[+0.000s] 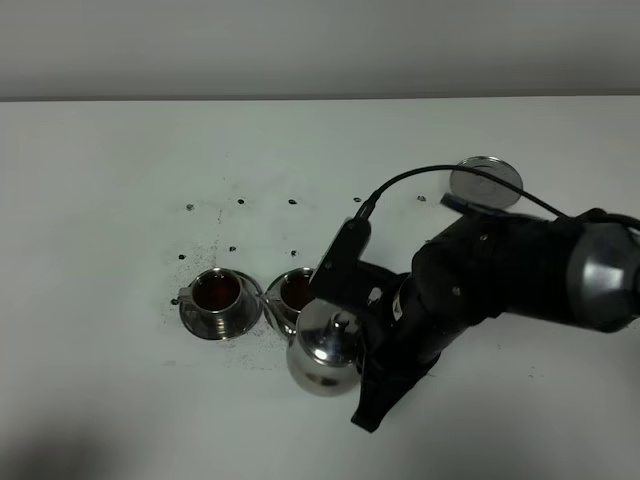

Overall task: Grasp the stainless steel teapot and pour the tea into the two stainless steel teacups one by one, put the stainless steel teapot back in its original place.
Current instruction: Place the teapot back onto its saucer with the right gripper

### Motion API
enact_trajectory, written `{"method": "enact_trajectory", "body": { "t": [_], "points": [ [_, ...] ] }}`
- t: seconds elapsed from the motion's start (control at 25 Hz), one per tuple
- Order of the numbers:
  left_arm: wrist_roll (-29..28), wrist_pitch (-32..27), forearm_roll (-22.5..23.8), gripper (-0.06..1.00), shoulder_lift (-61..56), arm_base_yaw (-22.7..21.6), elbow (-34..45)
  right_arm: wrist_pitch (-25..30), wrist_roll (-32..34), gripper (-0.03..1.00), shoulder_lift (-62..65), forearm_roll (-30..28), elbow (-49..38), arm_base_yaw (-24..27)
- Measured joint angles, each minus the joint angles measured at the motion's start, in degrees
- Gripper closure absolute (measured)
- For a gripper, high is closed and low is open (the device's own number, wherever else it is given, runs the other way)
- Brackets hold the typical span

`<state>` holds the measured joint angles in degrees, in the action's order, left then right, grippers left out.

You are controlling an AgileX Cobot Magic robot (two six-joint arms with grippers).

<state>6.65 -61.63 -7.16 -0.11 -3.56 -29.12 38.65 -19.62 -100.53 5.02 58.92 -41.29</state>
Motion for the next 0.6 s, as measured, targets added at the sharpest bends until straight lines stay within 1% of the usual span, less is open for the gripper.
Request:
{"method": "enact_trajectory", "body": {
  "t": [0.12,0.2,0.32,0.4,0.48,0.6],
  "points": [
    [0.0,0.0,0.0,0.41,0.0,0.0,0.0,4.8,0.71,0.8,1.27,-0.31,4.57,4.46],
    [0.0,0.0,0.0,0.41,0.0,0.0,0.0,7.73,2.56,0.8,1.2,-1.15,8.42,8.75],
    [0.0,0.0,0.0,0.41,0.0,0.0,0.0,9.67,6.04,0.8,0.1,-4.39,14.89,15.16],
    [0.0,0.0,0.0,0.41,0.0,0.0,0.0,10.81,7.6,0.8,-1.78,-5.89,20.21,19.45],
    [0.0,0.0,0.0,0.41,0.0,0.0,0.0,13.27,8.32,0.8,-5.22,-6.28,25.51,22.77],
    [0.0,0.0,0.0,0.41,0.0,0.0,0.0,17.73,9.22,0.8,-11.3,-6.53,33.35,26.09]
  ]
}}
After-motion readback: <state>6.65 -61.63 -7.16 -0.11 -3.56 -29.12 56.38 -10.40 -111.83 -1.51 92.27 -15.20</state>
